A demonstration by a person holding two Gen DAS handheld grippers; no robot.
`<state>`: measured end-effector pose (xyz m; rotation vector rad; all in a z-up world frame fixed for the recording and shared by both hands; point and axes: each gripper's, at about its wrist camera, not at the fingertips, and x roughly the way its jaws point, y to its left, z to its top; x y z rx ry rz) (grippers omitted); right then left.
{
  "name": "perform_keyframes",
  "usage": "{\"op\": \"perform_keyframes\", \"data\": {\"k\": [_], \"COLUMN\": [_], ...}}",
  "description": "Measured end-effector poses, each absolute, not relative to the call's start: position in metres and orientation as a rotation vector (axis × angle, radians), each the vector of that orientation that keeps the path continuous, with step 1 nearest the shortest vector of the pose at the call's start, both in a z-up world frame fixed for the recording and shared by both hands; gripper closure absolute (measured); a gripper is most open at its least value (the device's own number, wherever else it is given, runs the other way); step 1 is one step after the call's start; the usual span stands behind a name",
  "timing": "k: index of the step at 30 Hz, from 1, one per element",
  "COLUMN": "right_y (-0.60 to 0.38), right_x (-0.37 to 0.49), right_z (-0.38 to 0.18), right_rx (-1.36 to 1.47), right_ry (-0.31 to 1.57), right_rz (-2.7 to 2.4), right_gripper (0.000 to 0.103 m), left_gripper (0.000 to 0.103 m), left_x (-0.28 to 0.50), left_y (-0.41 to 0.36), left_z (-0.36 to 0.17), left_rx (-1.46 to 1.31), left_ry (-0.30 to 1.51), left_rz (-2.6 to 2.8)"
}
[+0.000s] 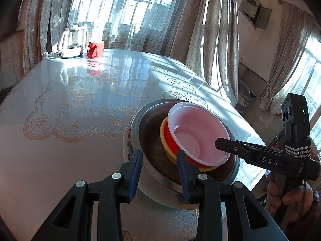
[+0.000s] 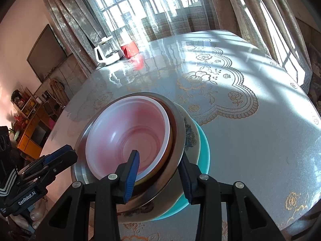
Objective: Organize plates and bowls
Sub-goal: 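Lower the steel bowl onto the double-happiness plate and open the left tool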
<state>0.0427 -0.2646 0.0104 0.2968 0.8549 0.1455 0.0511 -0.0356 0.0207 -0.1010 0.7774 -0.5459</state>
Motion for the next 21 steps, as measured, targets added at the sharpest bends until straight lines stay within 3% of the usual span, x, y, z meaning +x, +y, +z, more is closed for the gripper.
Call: {"op": "perform_keyframes", "data": {"k": [4, 21], "right_y": [-0.2688, -0.2610], "right_x": [0.0430, 0.0419], "right_z": [0.0096, 0.0063], "right_rx": [0.313, 0.296], "right_ry": [0.851, 0.858], "right_rz": [0.146, 0.152], "right_gripper": [0.071, 0.074], "left_gripper": [0.069, 0.068], "left_x": [0.0505, 0.0453], "left_y": [-0.0362, -0.0327], "left_z": [0.0214, 0.0201], "left_rx": [-0.103, -0.096], "left_ry": [0.781, 0.783], "left_rz": [-0.551, -0.505]}}
